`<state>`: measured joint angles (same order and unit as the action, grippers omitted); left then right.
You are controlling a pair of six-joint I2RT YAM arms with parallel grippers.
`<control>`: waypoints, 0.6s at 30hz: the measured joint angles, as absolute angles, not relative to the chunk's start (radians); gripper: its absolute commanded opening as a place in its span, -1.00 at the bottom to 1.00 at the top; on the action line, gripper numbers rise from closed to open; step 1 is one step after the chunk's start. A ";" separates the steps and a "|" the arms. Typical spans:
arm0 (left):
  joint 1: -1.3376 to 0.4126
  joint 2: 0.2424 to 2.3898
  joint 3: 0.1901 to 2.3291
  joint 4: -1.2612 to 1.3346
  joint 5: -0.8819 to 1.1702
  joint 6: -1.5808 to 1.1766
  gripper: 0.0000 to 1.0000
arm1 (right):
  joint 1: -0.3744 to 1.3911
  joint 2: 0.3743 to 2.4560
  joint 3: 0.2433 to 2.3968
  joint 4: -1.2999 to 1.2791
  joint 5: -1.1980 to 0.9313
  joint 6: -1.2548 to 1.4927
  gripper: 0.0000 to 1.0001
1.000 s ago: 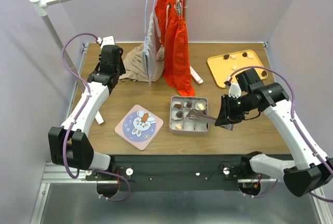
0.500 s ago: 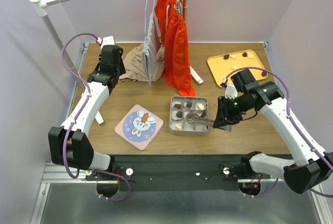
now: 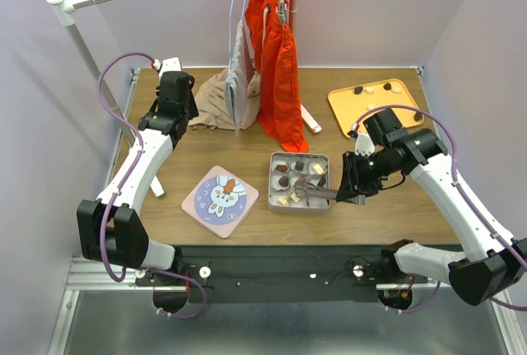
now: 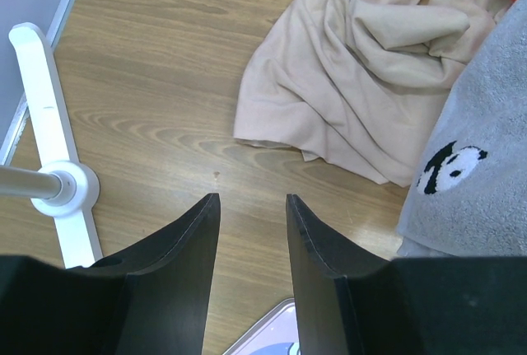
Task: Pack the chocolate
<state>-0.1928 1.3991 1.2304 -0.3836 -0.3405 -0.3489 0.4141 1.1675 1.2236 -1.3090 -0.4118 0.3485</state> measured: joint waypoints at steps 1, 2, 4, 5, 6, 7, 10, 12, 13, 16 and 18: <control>-0.191 1.399 1.230 -0.384 -0.340 -0.349 -0.06 | 0.414 1.168 1.224 -1.308 -0.411 0.349 -0.18; -0.191 1.399 1.230 -0.384 -0.340 -0.349 -0.06 | 0.414 1.168 1.224 -1.308 -0.409 0.350 -0.20; -0.189 1.399 1.230 -0.384 -0.340 -0.349 -0.06 | 0.416 1.172 1.240 -1.314 -0.391 0.351 -0.27; -0.189 1.399 1.230 -0.384 -0.340 -0.349 -0.06 | 0.418 1.176 1.258 -1.315 -0.377 0.351 -0.29; -0.189 1.399 1.230 -0.384 -0.340 -0.349 -0.06 | 0.418 1.180 1.279 -1.319 -0.361 0.352 -0.31; -0.189 1.399 1.230 -0.384 -0.340 -0.348 -0.06 | 0.418 1.184 1.309 -1.326 -0.341 0.352 -0.32; -0.189 1.399 1.230 -0.384 -0.340 -0.348 -0.06 | 0.418 1.191 1.392 -1.331 -0.253 0.360 -0.34; -0.187 1.399 1.230 -0.384 -0.340 -0.348 -0.06 | 0.418 1.199 1.445 -1.332 -0.181 0.371 -0.34; -0.186 1.399 1.230 -0.383 -0.340 -0.348 -0.06 | 0.418 1.204 1.464 -1.330 -0.156 0.374 -0.34; -0.184 1.399 1.230 -0.383 -0.340 -0.348 -0.06 | 0.418 1.230 1.500 -1.304 -0.042 0.410 -0.33; -0.183 1.399 1.230 -0.383 -0.340 -0.348 -0.06 | 0.416 1.250 1.509 -1.279 0.031 0.432 -0.32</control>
<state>-0.1833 1.3991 1.2304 -0.3832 -0.3405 -0.3485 0.4160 1.2499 1.5089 -1.2793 0.0307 0.4320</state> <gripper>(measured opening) 0.471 0.342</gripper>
